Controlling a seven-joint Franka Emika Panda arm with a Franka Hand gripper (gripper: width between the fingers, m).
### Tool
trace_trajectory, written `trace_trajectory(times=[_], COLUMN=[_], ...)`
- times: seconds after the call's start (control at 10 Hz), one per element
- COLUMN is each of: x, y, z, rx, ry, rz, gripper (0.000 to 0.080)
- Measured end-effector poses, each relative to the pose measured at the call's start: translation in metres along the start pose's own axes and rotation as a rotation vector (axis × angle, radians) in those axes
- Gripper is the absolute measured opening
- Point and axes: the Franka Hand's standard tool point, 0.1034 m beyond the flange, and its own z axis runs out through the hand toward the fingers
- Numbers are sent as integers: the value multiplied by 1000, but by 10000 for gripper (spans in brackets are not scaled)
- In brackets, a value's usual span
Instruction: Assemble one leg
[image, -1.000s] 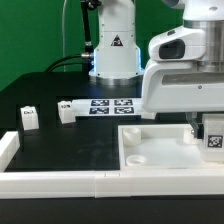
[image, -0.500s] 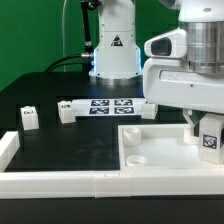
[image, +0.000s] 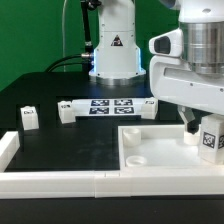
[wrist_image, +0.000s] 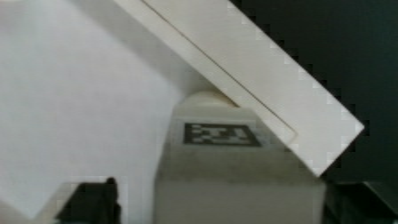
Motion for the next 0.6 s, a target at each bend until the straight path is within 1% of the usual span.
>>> trace_trajectory(times=[0.1,0.2,0.3,0.6], x=[1,0,-2,-2], y=[0,-2,-5,-5], z=[0,-1,-1,-1], rx=[1,3,8,0], ry=[5,11,16,19], rz=[-60,-236,-390,-804], gripper=[619,643,649,649])
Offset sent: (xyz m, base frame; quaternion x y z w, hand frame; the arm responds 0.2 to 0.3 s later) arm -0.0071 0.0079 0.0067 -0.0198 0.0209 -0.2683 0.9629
